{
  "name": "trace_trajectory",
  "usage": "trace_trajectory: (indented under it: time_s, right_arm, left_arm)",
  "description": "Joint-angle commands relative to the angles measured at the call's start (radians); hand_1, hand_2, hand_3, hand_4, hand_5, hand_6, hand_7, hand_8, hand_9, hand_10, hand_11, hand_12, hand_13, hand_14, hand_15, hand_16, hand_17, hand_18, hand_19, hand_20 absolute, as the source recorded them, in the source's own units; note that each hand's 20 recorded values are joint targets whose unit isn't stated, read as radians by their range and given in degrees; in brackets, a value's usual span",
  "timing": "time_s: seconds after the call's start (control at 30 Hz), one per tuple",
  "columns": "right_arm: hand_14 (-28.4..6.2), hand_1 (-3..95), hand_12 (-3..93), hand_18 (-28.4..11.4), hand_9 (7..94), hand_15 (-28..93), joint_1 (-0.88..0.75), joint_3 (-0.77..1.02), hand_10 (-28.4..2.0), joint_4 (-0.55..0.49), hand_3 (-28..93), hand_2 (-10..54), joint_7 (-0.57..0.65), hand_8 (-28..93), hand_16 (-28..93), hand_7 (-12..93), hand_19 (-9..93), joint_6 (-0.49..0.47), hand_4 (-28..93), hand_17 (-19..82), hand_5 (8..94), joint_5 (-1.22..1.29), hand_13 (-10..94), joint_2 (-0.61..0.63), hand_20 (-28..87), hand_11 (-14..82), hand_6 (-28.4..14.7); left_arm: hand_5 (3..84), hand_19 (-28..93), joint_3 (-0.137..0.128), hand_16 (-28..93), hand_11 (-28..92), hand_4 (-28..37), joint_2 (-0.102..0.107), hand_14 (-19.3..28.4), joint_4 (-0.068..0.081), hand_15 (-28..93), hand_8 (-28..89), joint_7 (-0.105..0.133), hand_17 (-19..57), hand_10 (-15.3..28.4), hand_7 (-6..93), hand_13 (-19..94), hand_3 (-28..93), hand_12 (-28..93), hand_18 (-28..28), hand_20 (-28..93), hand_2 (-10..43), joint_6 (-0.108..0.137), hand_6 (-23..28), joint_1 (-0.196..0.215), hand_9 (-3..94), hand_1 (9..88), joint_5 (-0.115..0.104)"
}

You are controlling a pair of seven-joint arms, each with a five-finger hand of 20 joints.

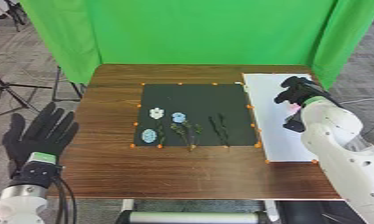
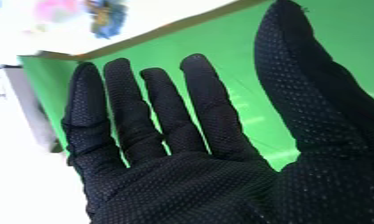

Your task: Arrange flowers

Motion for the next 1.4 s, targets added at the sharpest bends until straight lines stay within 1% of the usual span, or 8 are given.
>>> trace_trajectory:
  time_s: [0.03, 0.43, 0.57, 0.63, 0.7, 0.83, 1.07, 1.4]
  right_arm:
    - [-16.7, 36.6, 11.1, -22.9, 36.1, 39, -0.016, 0.015, -16.3, 0.027, 83, -9.1, 0.047, -12, 10, 13, 72, -0.045, -27, 18, 40.4, -0.025, 24, 0.016, 40, 8.9, -7.0]
    - [-15.1, 46.1, 7.3, -22.4, 35.4, 41, -0.010, 0.011, -15.4, 0.087, 86, -4.9, 0.124, -13, 7, 15, 74, -0.125, -28, 19, 42.7, 0.019, 25, 0.015, 38, 11.4, -7.9]
    - [-15.4, 48.8, 7.3, -22.6, 35.7, 47, -0.019, -0.004, -14.8, 0.093, 86, -4.4, 0.103, -14, 8, 16, 77, -0.081, -28, 21, 42.7, -0.010, 29, 0.020, 38, 12.0, -5.8]
    - [-14.9, 49.8, 8.1, -22.5, 39.2, 49, -0.028, -0.010, -13.8, 0.099, 85, -4.3, 0.100, -14, 10, 18, 78, -0.033, -28, 22, 44.0, -0.021, 32, 0.020, 39, 12.3, -4.5]
    - [-12.2, 51.1, 10.1, -22.4, 48.6, 51, -0.031, -0.012, -10.0, 0.098, 82, -3.9, 0.118, -15, 16, 19, 80, -0.001, -28, 25, 49.6, 0.024, 43, 0.019, 40, 13.3, -1.7]
    - [-9.0, 55.1, 13.7, -21.0, 63.6, 46, -0.054, -0.032, -9.4, 0.100, 72, -3.1, 0.104, -9, 32, 21, 81, 0.080, -28, 28, 61.0, -0.032, 54, 0.027, 40, 14.1, 0.3]
    - [-6.9, 58.8, 30.2, -20.8, 81.6, 44, -0.097, -0.036, -8.1, 0.068, 72, -7.4, 0.081, -2, 41, 28, 82, 0.149, -28, 31, 72.8, -0.074, 63, 0.034, 42, 6.4, 1.5]
    - [-6.5, 59.9, 35.4, -20.9, 85.9, 45, -0.168, 0.014, -8.2, -0.176, 73, -9.4, 0.019, 0, 44, 28, 82, 0.209, -28, 32, 76.0, -0.118, 65, 0.028, 43, 6.6, 1.3]
  left_arm:
    - [36.1, 30, -0.001, -9, 22, -28.3, -0.003, 14.6, -0.005, 36, -10, 0.000, -3.8, 14.1, 19.3, 23, 70, 11, 11.6, 8, 11.8, 0.000, 6.8, 0.011, 32.5, 24.2, -0.003]
    - [37.6, 30, 0.002, -9, 22, -28.3, -0.006, 14.5, -0.004, 36, -10, -0.004, -3.8, 14.1, 19.6, 23, 71, 11, 11.6, 8, 10.9, 0.008, 7.1, 0.013, 32.6, 26.2, -0.001]
    - [37.8, 30, 0.000, -9, 22, -28.3, -0.008, 14.5, -0.004, 36, -10, -0.006, -3.8, 14.1, 19.6, 23, 71, 11, 11.6, 8, 10.9, 0.006, 7.1, 0.014, 32.7, 26.4, 0.002]
    - [37.9, 30, 0.003, -9, 22, -28.3, -0.008, 14.6, -0.004, 37, -10, -0.009, -3.8, 14.1, 19.6, 23, 71, 11, 11.5, 8, 10.9, 0.004, 7.1, 0.015, 32.7, 26.4, 0.003]
    - [37.9, 30, 0.006, -9, 22, -28.3, -0.009, 14.6, -0.001, 37, -10, -0.019, -3.9, 14.1, 19.7, 23, 71, 11, 11.6, 8, 10.9, -0.006, 7.1, 0.012, 32.7, 26.4, 0.008]
    - [37.9, 30, 0.006, -9, 22, -28.3, -0.010, 14.6, -0.001, 37, -10, -0.025, -3.9, 14.1, 19.7, 23, 71, 11, 11.6, 8, 10.8, -0.003, 7.0, 0.013, 32.7, 26.4, 0.011]
    - [37.9, 30, 0.000, -9, 22, -28.3, -0.010, 14.6, 0.000, 36, -10, -0.028, -3.9, 14.1, 19.7, 23, 71, 11, 11.6, 8, 10.7, -0.008, 7.0, 0.016, 32.7, 26.4, 0.005]
    - [37.9, 30, 0.003, -9, 22, -28.3, -0.012, 14.5, -0.001, 36, -10, -0.024, -3.9, 14.1, 19.7, 23, 71, 11, 11.6, 8, 10.4, -0.010, 7.0, 0.018, 32.6, 26.4, 0.006]
